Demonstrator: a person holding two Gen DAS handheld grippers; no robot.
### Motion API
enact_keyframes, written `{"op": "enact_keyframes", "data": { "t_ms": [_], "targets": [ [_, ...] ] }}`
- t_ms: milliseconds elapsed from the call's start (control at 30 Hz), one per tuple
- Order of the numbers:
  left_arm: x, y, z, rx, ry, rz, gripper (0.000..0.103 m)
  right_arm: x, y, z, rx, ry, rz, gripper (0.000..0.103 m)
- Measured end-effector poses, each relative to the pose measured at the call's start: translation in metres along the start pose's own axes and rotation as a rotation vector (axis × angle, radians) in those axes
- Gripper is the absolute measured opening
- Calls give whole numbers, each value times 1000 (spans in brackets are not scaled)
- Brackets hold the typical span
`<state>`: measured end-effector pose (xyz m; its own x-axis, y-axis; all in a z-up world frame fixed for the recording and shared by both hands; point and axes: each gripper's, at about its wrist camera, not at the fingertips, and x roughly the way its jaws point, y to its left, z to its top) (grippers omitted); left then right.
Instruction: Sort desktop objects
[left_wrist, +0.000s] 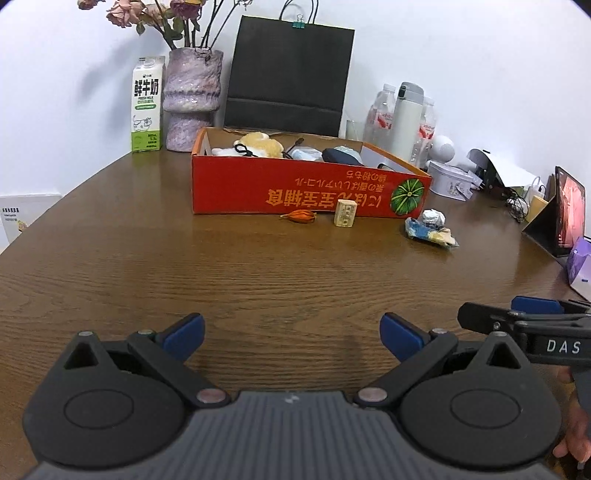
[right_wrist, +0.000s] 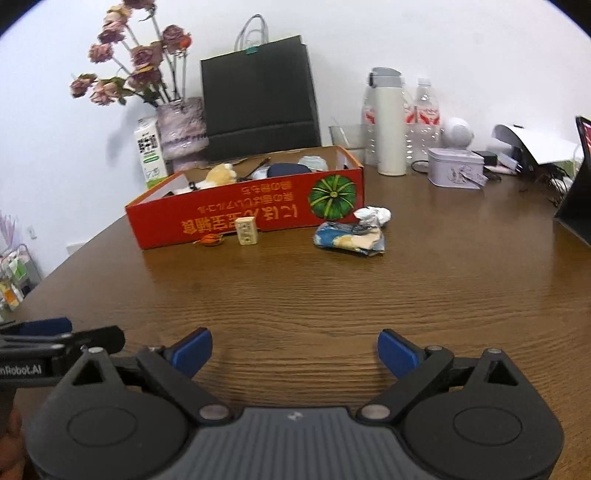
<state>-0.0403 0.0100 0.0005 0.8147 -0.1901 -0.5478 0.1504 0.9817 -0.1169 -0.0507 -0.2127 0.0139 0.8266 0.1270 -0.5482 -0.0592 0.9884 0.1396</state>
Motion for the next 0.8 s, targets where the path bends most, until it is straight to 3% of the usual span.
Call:
{"op": "enact_keyframes", "data": {
  "t_ms": [100,300,400,500,567,633,700,800],
  "targets": [
    [2,-3,2,6,19,2,103,-1,-1,0,2,-3,-6,96],
    [25,-3,20,-88,25,-156,103,5,-1,9,-23,16,37,96],
    [56,-9,44,-82,54,-165,99,14,-3,27,-71,-26,-3,93],
    [87,-23,72,-24,18,-152,90,34,-11,51,-119,-23,-68,90],
    [112,-36,86,11,17,-136,81,54,-20,67,-141,0,-69,83],
    [134,-46,95,29,11,-131,79,76,-27,80,-147,39,-66,76],
    [152,-52,100,27,15,-113,72,96,-37,91,-121,59,-61,75],
    [168,-54,100,-5,48,-98,48,120,-48,101,-93,82,-44,70]
  ]
}}
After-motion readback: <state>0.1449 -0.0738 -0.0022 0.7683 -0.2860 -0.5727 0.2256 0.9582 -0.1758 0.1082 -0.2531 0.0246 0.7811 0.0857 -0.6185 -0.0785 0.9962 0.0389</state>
